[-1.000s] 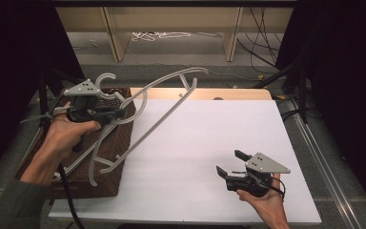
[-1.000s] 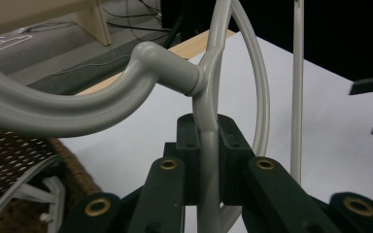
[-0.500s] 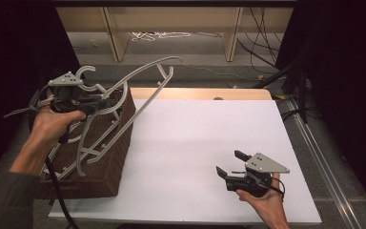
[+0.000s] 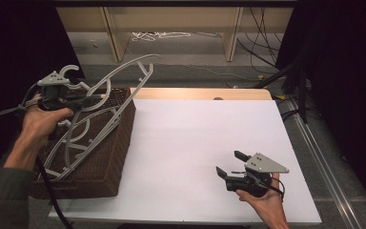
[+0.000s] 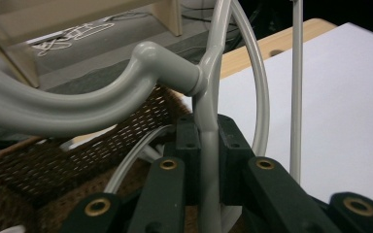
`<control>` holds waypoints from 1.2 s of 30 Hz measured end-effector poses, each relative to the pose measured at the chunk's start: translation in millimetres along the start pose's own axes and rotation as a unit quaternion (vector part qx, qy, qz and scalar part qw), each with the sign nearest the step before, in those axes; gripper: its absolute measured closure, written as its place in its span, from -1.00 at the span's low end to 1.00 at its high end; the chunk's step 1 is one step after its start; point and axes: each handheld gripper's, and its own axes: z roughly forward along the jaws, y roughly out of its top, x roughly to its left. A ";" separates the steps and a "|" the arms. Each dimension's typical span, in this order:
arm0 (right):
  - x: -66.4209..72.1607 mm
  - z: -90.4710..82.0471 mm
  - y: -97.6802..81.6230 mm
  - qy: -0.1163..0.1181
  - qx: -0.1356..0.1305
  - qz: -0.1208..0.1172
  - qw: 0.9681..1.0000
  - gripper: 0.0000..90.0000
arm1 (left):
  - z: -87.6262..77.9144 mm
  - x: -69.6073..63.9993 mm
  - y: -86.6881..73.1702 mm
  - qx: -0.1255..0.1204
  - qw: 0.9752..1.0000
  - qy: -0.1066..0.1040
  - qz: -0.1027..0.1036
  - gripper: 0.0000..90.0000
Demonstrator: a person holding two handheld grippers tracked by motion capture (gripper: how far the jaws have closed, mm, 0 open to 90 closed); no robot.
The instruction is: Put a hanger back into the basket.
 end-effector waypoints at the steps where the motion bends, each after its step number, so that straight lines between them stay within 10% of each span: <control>1: -0.1 -0.1 -0.1 0.000 0.000 0.000 1.000 -0.58 | -0.2 5.0 -4.3 -0.001 1.000 0.006 -0.004 0.82; 36: -0.7 1.9 -1.5 -0.001 -0.001 -0.005 1.000 -0.58 | -6.9 59.3 -82.9 0.064 0.996 0.061 0.001 0.82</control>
